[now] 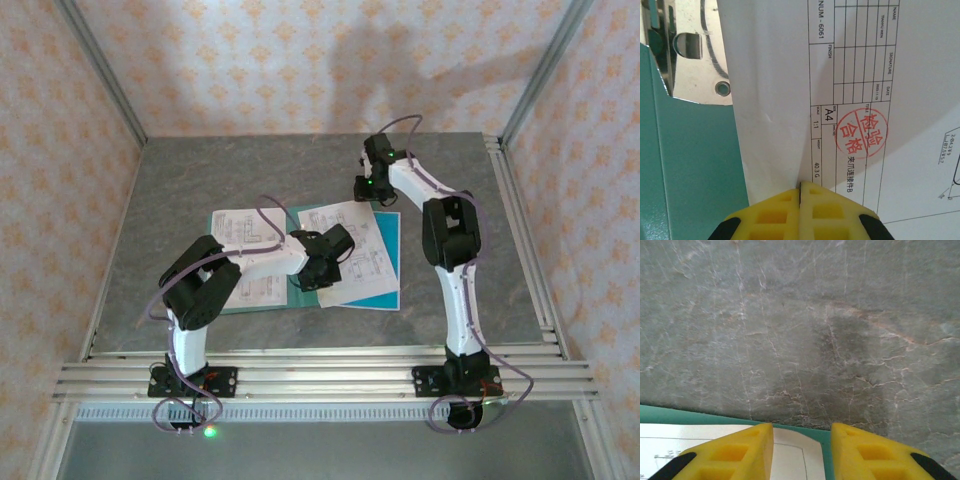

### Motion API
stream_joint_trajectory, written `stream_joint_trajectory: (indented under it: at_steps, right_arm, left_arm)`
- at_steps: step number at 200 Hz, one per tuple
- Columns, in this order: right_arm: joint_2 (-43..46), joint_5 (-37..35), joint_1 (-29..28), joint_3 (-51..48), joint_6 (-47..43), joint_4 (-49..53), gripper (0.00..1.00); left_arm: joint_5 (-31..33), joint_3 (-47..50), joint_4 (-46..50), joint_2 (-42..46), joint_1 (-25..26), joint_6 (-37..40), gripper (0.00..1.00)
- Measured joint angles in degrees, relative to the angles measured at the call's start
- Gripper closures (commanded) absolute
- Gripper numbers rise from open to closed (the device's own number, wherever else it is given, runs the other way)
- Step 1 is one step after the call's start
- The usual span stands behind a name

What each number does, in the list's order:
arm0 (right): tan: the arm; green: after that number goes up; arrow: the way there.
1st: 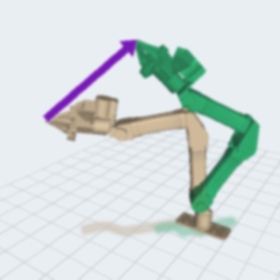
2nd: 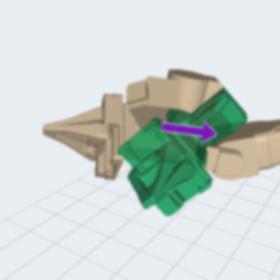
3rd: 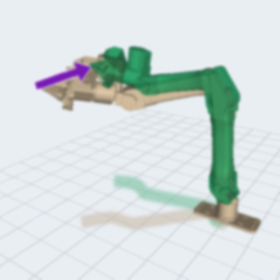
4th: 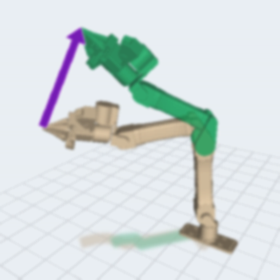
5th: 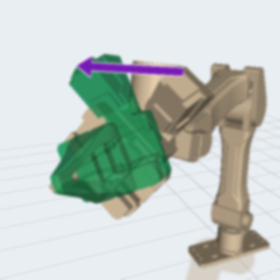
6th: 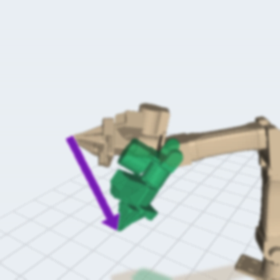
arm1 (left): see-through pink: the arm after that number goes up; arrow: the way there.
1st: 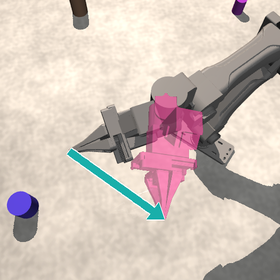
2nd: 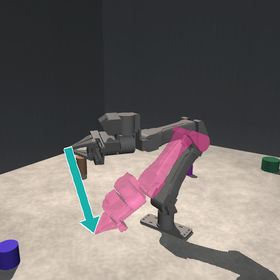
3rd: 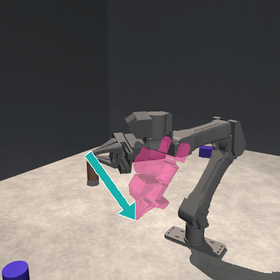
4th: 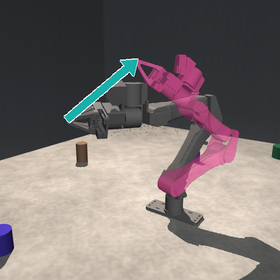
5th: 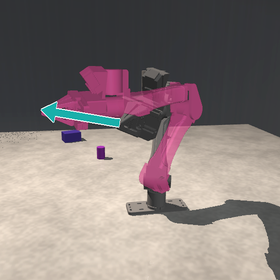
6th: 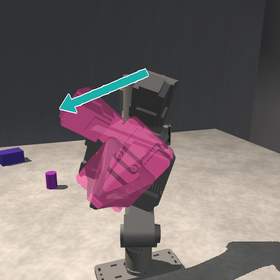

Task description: Put the files into the folder

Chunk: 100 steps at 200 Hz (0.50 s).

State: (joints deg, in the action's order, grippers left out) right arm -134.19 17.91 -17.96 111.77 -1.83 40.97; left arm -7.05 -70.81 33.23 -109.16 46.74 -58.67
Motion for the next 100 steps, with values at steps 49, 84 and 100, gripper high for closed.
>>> stream_joint_trajectory:
  at_steps: [49,84,100]
  right_arm:
    - [-0.57,0.13,0.04,-0.13,0.02,0.55,0.72]
    - [-0.55,0.07,0.11,-0.37,0.09,0.39,0.80]
    - [-0.42,-0.09,0.15,-0.57,0.31,0.20,0.83]
  left_arm:
    - [0.00,0.02,-0.07,-0.02,0.00,-0.02,1.00]
    - [0.00,0.02,-0.07,-0.02,0.00,-0.02,1.00]
    - [0.00,0.02,-0.09,-0.02,0.00,-0.02,1.00]
